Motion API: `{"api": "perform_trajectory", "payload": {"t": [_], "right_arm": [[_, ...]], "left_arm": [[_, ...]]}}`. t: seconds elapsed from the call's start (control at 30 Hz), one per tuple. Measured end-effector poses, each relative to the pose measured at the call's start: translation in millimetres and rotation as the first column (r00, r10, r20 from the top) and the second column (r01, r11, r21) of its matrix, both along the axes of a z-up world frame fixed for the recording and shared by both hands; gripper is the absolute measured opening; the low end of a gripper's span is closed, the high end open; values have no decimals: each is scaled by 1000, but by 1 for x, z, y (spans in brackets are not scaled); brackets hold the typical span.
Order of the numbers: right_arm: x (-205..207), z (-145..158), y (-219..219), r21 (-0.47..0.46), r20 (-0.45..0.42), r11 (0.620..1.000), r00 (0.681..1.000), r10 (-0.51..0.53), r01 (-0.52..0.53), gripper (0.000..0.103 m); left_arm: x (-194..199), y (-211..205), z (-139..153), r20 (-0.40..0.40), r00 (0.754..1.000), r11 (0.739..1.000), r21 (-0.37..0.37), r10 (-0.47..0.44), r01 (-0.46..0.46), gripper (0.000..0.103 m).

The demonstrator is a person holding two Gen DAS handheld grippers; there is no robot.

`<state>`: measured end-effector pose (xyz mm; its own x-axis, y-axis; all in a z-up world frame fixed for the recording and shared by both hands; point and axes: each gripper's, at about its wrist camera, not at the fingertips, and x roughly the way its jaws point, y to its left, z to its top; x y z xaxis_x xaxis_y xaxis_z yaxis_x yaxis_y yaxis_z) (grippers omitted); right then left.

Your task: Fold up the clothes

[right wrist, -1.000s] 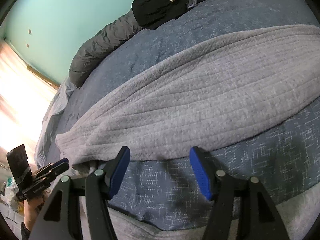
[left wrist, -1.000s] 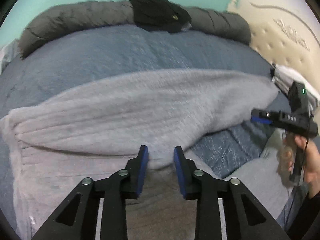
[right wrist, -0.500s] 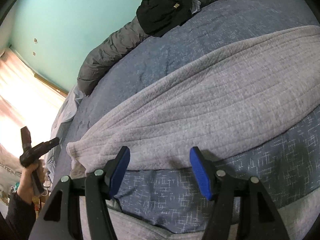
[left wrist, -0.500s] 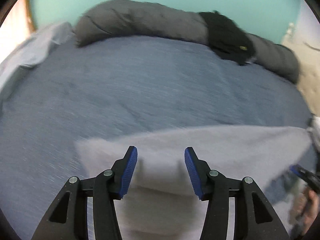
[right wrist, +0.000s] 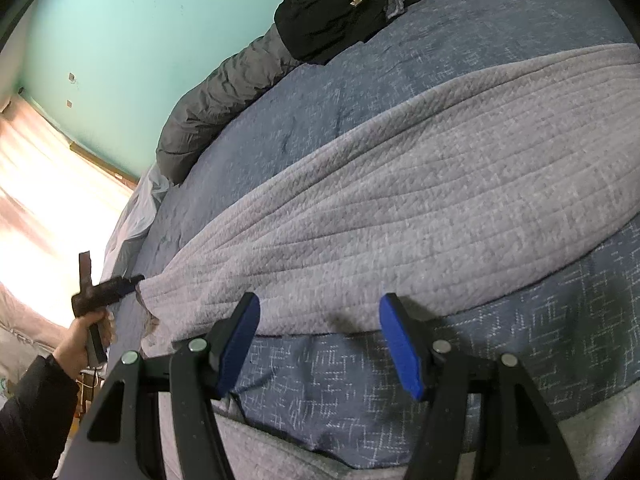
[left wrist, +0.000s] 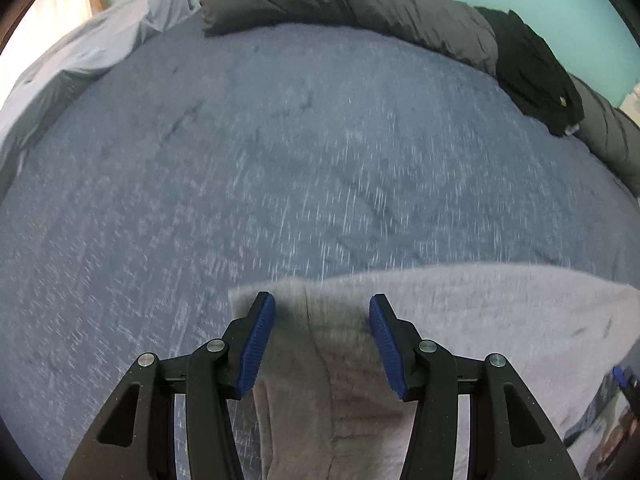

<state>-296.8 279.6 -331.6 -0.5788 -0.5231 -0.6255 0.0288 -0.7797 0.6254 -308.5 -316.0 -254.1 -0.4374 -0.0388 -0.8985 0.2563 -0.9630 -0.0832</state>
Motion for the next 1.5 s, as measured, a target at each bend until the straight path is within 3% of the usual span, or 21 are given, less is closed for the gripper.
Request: {"api": "perform_trajectory", "payload": {"t": [0.1, 0.3, 0.4, 0.67, 1.0, 1.13, 1.23, 1.33, 1.43, 1.5], "right_arm": [[0, -1, 0, -7, 5, 1000, 1000, 0, 0, 63], [1, 0, -1, -18, 3, 1000, 1000, 6, -6, 64], [2, 0, 0, -25, 3, 1000, 1000, 8, -8, 64], [0, -1, 5, -36, 11, 999, 1000, -5, 5, 65], [0, -4, 4, -31, 19, 1000, 1000, 0, 0, 65], [-1, -6, 7, -33, 25, 999, 1000, -2, 3, 65], [-2, -7, 7, -33, 26, 999, 1000, -4, 5, 65], [-3, -7, 6, -33, 27, 999, 1000, -5, 6, 65], [-3, -7, 5, -34, 27, 999, 1000, -2, 3, 65], [-3, -7, 4, -34, 26, 999, 1000, 0, 1, 65]], "left_arm": [[14, 4, -4, 28, 999, 999, 16, -45, 44, 30], [38, 11, -13, 74, 994, 995, 54, -85, 81, 30], [38, 8, -8, 45, 997, 997, 49, -63, 61, 30], [33, -12, 13, -26, 1000, 1000, 20, 11, -11, 50], [17, -41, 2, -29, 993, 988, 109, 114, -111, 57], [7, -46, 1, -28, 990, 984, 114, 138, -134, 57], [5, -49, -2, -21, 989, 974, 175, 149, -143, 57], [7, -46, -3, -18, 990, 974, 184, 138, -133, 57], [12, -43, -4, -16, 992, 967, 227, 126, -119, 45], [16, -40, -4, -20, 993, 960, 257, 118, -109, 43]]}}
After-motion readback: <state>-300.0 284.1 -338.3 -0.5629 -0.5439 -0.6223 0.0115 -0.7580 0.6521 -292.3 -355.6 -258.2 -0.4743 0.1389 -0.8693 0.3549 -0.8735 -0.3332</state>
